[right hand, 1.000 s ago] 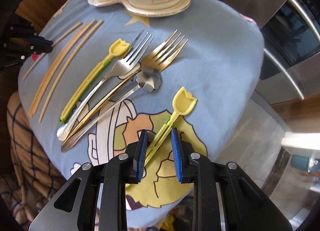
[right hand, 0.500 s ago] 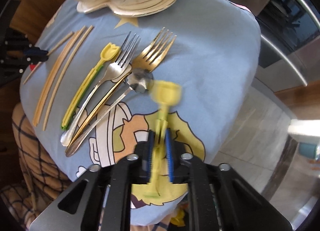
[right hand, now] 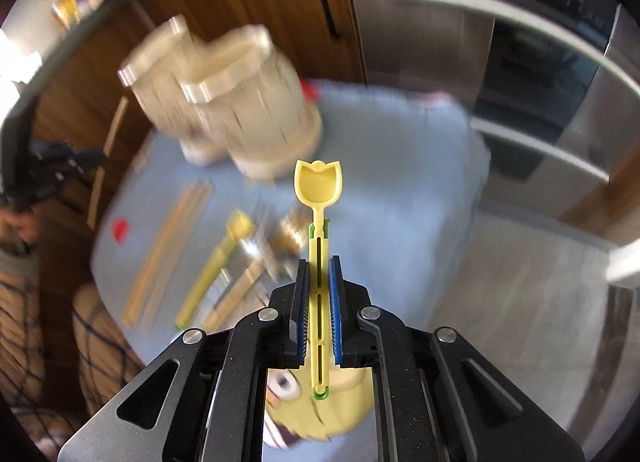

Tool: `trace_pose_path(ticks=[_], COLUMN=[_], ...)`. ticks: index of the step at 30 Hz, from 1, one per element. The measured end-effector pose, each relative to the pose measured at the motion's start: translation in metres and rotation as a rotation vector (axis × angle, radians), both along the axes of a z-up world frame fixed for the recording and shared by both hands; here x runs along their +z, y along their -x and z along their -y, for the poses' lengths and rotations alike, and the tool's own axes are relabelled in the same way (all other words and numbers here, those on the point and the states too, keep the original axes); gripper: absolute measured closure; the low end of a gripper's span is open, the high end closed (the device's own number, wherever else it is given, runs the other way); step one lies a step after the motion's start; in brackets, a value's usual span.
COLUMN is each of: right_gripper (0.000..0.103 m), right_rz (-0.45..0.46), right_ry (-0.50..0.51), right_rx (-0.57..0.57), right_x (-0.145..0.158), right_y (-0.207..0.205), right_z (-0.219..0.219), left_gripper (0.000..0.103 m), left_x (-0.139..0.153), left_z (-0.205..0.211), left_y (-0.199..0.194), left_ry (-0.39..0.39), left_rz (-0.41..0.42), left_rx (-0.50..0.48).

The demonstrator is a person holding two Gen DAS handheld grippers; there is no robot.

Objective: Organize utensils
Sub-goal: 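Lift the chopstick with the left tool while the right tool lifts the yellow utensil toward the holder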

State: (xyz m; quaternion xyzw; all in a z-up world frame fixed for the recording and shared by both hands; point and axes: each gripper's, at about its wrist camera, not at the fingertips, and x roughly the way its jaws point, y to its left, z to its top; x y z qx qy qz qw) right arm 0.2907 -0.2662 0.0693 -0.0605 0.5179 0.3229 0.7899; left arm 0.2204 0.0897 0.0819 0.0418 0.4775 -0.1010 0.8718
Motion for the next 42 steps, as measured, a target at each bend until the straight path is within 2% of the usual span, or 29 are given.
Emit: trace_pose_path(ticks=[3,5,8,13,17,25,27,31,36,42], right_gripper=[0.092,0.092,0.092,0.092,0.092,0.092,0.092,0.092,0.092,0.092], right_rz=[0.092,0.136,0.211,0.305,0.327,0.461,0.487,0.54,0.602,0.609], right_ry=[-0.173,-0.275,-0.398,-0.53,-0.654,-0.646,-0.651,-0.647,-0.592,-0.466], right_rx=[-0.045,-0.087,-0.137,-0.2,-0.23,-0.213,-0.204,-0.199,-0.222,-0.215], right_x=[0.022,0.027,0.03,0.029,0.033,0.054,0.054,0.055,0.049,0.029], right_y=[0.001,0.008,0.015,0.019,0.015,-0.001,-0.006,-0.009,-0.015,-0.015], right_z=[0.002,0.004,-0.003,-0.02,-0.027,-0.058,-0.066,-0.075,-0.085,-0.099], left_gripper=[0.098,0.098,0.098,0.098,0.098,0.098,0.098,0.098,0.098,0.098], left_x=[0.016,0.029,0.04,0.049,0.063,0.094,0.095,0.097,0.086,0.064], left_z=[-0.018,-0.037,-0.04,-0.029,-0.026,-0.023,-0.02,-0.003,0.017,0.033], left_y=[0.006,0.02,0.029,0.031,0.03,0.026,0.022,0.009,-0.004,-0.016], left_ry=[0.114,0.202,0.29,0.381,0.401,0.427,0.433,0.394,0.33,0.236], left_rz=[0.142,0.237,0.373,0.549,0.652,0.879,0.909,0.971,0.962,0.859], left_rx=[0.094,0.124,0.167,0.205,0.247,0.278,0.266,0.252,0.216,0.19])
